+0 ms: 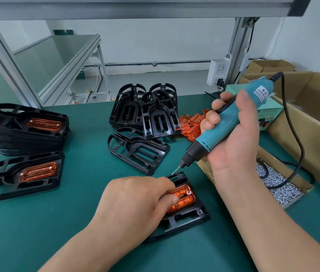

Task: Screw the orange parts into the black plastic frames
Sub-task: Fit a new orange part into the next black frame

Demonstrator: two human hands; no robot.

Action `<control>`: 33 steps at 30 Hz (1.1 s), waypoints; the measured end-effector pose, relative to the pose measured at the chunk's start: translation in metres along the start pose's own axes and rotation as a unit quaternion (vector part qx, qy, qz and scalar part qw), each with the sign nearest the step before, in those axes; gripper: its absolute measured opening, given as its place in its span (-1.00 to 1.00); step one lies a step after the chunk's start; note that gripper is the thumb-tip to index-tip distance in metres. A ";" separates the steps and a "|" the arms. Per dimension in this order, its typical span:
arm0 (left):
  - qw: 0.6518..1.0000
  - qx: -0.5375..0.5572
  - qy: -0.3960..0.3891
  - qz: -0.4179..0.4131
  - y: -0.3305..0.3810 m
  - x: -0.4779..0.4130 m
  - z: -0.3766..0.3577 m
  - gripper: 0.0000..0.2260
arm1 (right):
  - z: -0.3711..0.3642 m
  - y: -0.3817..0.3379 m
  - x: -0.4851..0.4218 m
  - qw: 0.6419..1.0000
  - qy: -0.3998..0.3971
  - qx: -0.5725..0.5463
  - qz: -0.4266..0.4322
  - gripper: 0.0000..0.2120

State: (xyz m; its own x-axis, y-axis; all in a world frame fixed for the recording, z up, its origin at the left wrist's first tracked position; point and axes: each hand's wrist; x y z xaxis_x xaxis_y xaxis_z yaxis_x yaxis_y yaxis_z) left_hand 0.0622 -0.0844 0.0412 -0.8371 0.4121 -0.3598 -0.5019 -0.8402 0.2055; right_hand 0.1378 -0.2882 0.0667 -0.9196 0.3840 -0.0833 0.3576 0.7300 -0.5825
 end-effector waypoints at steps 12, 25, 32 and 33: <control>0.990 -0.090 -0.096 -0.056 0.001 -0.010 -0.014 -0.78 | 0.000 0.001 0.002 1.000 -0.006 0.004 0.001 -0.80; 0.990 -0.084 -0.115 -0.005 -0.003 -0.012 -0.013 -0.77 | -0.001 0.000 0.003 1.000 0.004 0.004 0.005 -0.80; 0.993 -0.023 -0.116 0.014 -0.016 -0.004 0.001 -0.75 | 0.000 -0.002 0.001 1.000 -0.001 -0.011 -0.001 -0.80; 0.994 0.000 -0.107 0.030 -0.016 -0.004 0.002 -0.76 | 0.000 -0.001 0.001 1.000 -0.002 -0.009 0.000 -0.80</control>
State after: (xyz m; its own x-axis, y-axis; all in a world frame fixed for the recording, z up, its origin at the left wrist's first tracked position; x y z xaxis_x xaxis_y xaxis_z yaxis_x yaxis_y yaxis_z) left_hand 0.0729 -0.0724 0.0409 -0.8923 0.4274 -0.1455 -0.4504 -0.8650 0.2213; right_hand 0.1366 -0.2892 0.0674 -0.9203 0.3816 -0.0865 0.3602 0.7400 -0.5680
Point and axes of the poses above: each hand's wrist, its own x-axis away from the middle knuckle, its own z-axis out of the back of the hand, y = z × x, and after that the axes turned 8 degrees about y, right-handed
